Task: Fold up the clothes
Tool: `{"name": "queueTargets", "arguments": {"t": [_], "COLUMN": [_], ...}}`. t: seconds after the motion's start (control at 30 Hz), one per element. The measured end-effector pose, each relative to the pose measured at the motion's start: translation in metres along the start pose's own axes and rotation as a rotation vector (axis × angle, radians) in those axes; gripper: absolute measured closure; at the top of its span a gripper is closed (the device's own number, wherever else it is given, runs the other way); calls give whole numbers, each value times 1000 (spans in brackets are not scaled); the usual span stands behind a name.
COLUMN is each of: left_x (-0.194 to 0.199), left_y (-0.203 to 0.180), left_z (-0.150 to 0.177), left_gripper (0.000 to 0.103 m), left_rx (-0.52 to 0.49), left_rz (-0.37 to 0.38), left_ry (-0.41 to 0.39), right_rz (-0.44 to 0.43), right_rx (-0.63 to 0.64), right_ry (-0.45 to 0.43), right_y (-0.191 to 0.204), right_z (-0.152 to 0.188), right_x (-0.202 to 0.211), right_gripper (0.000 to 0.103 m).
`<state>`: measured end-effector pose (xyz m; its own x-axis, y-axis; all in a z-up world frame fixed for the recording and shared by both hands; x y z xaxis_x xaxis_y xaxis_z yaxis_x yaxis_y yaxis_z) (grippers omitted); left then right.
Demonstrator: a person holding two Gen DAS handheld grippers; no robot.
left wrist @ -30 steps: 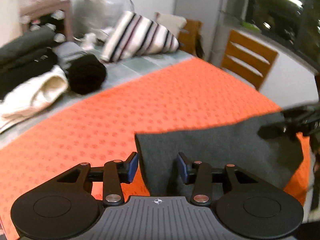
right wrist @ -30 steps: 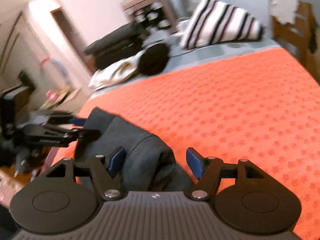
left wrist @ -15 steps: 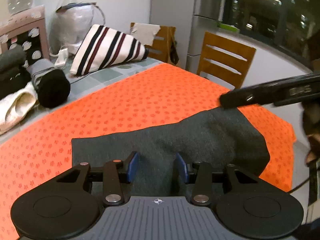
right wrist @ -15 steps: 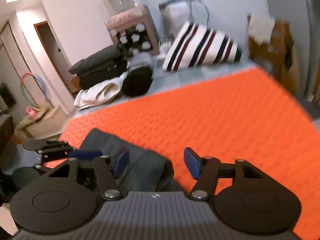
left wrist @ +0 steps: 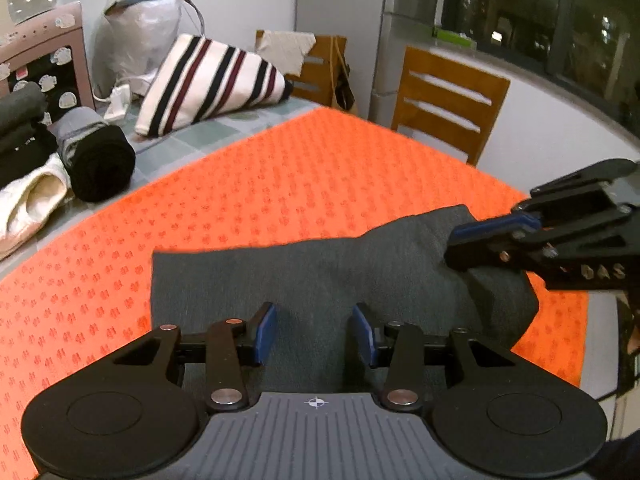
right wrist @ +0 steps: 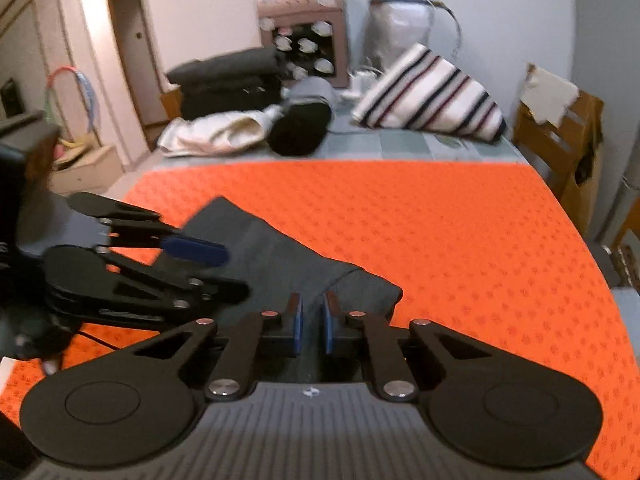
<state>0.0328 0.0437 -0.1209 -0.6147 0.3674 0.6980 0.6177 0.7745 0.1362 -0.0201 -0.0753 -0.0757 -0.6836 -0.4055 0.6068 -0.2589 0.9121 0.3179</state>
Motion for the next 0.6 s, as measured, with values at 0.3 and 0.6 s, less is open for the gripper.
{"name": "queueTargets", "arguments": {"t": [0.3, 0.6], "left_x": [-10, 42], "left_y": [1, 69], "left_z": [6, 20], "left_gripper": [55, 25], "left_rx": [58, 357], "left_rz": [-12, -121], "left_ry": [25, -86], "right_rz": [-19, -36], "right_rx": [-124, -214], "right_ry": [-55, -116], "right_y": [-29, -25], "right_z": [25, 12], "right_x": [-12, 15], "right_gripper": [91, 23]}}
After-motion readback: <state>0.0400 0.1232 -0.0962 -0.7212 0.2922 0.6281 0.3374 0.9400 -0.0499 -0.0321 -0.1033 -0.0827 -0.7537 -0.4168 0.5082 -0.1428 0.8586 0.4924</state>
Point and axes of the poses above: each gripper's, at about its wrist camera, not at the fingertips, and x roughly against the way its jaws point, y to its left, z to its underside, the point moved 4 cm from there along -x, roughly the way its jaws point, and after that the axes turned 15 degrees about -z, right-handed, at the moved point
